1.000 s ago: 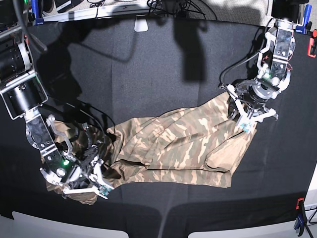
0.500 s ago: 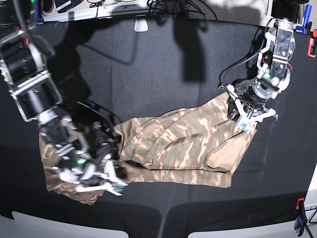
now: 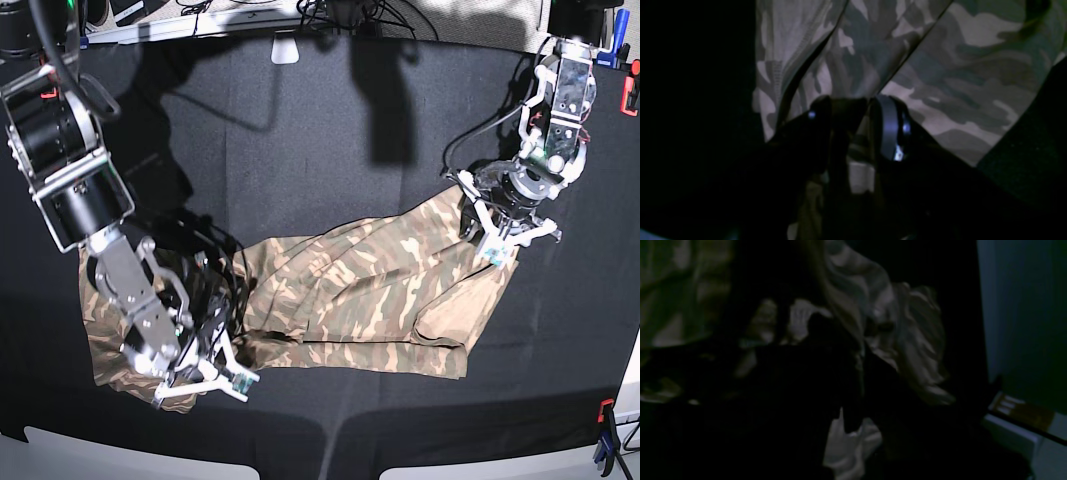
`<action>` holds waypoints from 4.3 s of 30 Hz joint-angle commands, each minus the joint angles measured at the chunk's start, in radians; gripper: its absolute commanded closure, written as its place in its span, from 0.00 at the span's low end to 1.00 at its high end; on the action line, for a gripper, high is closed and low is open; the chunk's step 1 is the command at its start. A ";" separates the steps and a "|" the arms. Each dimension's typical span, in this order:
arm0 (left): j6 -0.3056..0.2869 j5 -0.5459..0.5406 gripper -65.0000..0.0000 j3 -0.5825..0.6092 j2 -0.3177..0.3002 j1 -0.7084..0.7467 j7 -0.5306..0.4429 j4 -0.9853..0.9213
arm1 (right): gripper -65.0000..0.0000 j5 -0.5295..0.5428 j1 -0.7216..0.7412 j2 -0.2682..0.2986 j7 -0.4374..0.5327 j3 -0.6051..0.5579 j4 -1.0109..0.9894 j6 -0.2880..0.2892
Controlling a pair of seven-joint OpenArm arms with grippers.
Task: Layout the t-shirt on the table in an organized manner, then fold the t-shirt properly
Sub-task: 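Grasp the bunched shirt edge with the right gripper and tug it, then lift the shirt edge with the right gripper, spreading the fabric out, then release the corner with the left gripper and regrasp the shirt's opposite end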
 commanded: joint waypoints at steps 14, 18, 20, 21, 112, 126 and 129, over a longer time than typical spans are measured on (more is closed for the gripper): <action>0.005 -0.005 0.70 -0.005 -0.006 -0.016 -0.024 0.015 | 1.00 0.192 -0.004 0.176 -0.089 0.012 0.265 -0.004; 0.005 -0.005 0.70 -0.005 -0.006 -0.016 -0.024 0.015 | 1.00 0.226 -0.098 0.293 -0.102 0.013 0.493 -0.004; 0.005 -0.005 0.70 -0.005 -0.006 -0.016 -0.024 0.015 | 1.00 0.204 -0.159 0.336 -0.132 0.013 0.588 -0.004; 0.005 -0.005 0.70 -0.005 -0.006 -0.016 -0.024 0.015 | 1.00 0.198 -0.193 0.356 -0.143 0.012 0.627 -0.004; 0.001 0.369 0.64 -0.005 -0.026 0.283 -0.059 0.154 | 1.00 -0.059 -0.198 -0.004 -0.066 0.502 0.426 -0.232; 0.173 0.468 1.00 -0.005 -0.026 0.229 -0.101 0.148 | 1.00 -0.045 -0.198 -0.005 -0.057 0.502 0.426 -0.232; 0.192 0.467 1.00 -0.005 -0.026 0.179 -0.092 0.171 | 1.00 -0.044 -0.198 -0.005 -0.057 0.502 0.426 -0.232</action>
